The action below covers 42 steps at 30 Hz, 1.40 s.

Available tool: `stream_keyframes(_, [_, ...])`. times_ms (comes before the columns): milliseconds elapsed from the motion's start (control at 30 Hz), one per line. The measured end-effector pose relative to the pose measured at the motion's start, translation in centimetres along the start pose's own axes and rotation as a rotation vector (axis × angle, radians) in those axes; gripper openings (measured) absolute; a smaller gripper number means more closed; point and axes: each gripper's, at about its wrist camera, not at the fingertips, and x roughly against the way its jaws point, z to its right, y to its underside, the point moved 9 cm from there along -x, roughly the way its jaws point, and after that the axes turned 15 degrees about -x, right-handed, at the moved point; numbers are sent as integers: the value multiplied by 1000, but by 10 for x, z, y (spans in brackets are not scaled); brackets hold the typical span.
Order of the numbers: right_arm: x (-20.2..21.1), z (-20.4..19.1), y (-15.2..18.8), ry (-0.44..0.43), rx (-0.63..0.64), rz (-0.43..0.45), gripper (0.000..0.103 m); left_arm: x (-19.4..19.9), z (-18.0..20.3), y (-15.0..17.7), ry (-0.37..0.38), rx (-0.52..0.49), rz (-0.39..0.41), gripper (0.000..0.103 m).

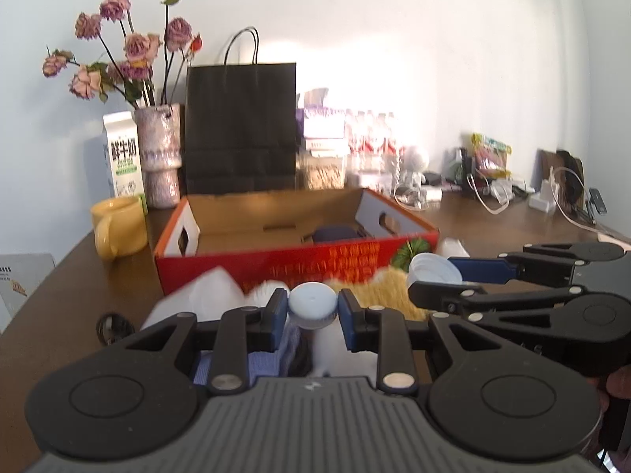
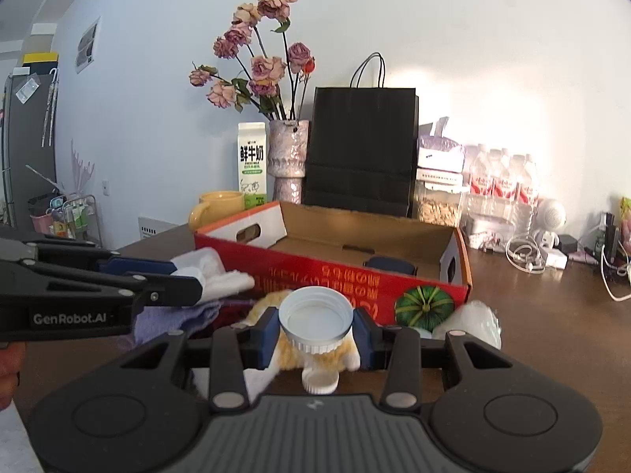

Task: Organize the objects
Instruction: 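Lower both white caps into the cardboard box and open both tools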

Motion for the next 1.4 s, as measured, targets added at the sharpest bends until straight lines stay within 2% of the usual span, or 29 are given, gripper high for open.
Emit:
stream_keyframes(467, [-65,-13,-51,4,44,35,39,-44,-47,-51,-69,46,77,28])
stream_keyframes(667, [-107,-9,-67,18,34,5,39,-87,-72,-57,-118,93,46,28])
stream_keyframes(1000, [-177,12,-68,42,-23,-95,39,-151,-93,-60,-140,123,-27,28])
stream_keyframes(1167, [-188,18,-61,41,-38,-124,39,-166,-98,-49,-129,142,-67,28])
stream_keyframes(1333, [-188,18,-58,42,-28,-135,39,-165,-93,-48,-124,125,-69,30])
stream_keyframes(1367, [-187,17,-58,45,-25,-136,43,-164,-93,-49,-127,123,-67,37])
stream_keyframes(1400, [-186,18,-58,53,-23,-132,56,-162,-92,-49,-130,122,-65,58])
